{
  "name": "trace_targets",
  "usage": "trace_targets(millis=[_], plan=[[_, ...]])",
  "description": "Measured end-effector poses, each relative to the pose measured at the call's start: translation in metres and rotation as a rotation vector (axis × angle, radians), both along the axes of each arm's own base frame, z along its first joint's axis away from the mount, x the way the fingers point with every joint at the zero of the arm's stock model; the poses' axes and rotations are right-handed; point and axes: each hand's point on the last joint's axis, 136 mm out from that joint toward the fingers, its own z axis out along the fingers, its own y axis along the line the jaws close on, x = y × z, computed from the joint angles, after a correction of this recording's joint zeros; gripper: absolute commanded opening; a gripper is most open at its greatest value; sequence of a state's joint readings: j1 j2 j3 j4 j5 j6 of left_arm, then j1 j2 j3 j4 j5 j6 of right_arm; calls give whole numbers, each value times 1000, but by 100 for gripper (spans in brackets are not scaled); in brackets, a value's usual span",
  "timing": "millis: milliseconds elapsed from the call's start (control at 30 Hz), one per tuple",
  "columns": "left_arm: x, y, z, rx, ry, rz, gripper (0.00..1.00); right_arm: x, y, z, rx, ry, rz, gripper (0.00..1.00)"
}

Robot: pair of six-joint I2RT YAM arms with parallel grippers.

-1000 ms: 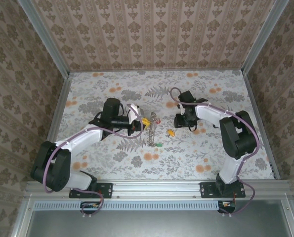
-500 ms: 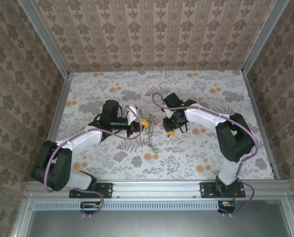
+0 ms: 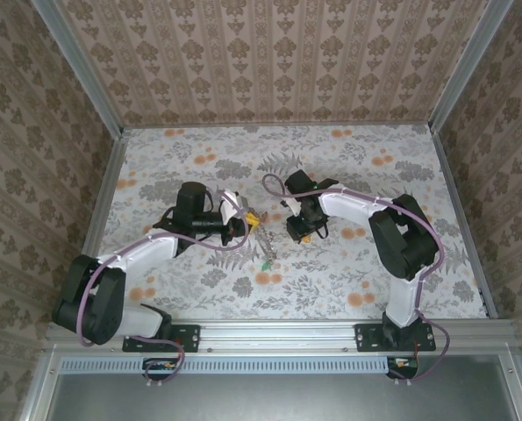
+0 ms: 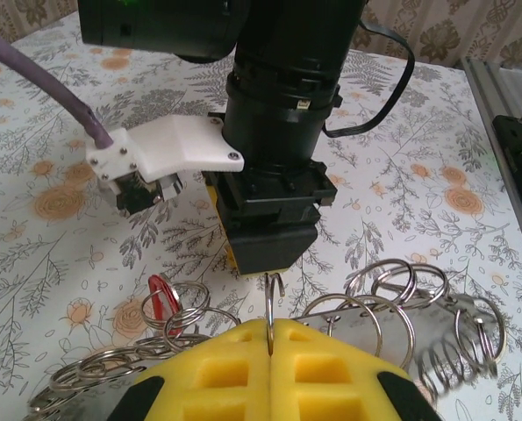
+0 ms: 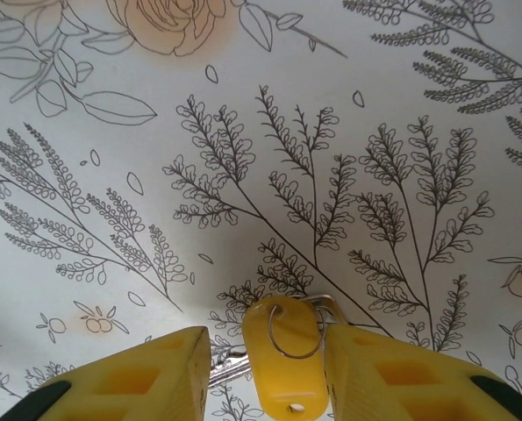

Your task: Put the keys on the keyring

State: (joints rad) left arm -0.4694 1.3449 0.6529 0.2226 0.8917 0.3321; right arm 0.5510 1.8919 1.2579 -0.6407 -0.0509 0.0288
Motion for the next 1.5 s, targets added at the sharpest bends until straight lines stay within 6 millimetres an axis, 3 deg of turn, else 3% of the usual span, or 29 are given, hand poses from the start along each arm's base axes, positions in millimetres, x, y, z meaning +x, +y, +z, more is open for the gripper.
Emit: trace_targets(millis=[500,767,1133,1500], plan=[[0,0,1,-2,-3,3,0,7,-8,-2,-39,-23,-26,18],[0,0,1,-2,-2,3,0,16,-19,-3,-20,-18,-100,16],[0,0,1,-2,-2,3,0,36,-36,-1,54,-17,-217,17],[0,0,2,-2,-1,3,0,36,-31,-3,119,21,-233,28]])
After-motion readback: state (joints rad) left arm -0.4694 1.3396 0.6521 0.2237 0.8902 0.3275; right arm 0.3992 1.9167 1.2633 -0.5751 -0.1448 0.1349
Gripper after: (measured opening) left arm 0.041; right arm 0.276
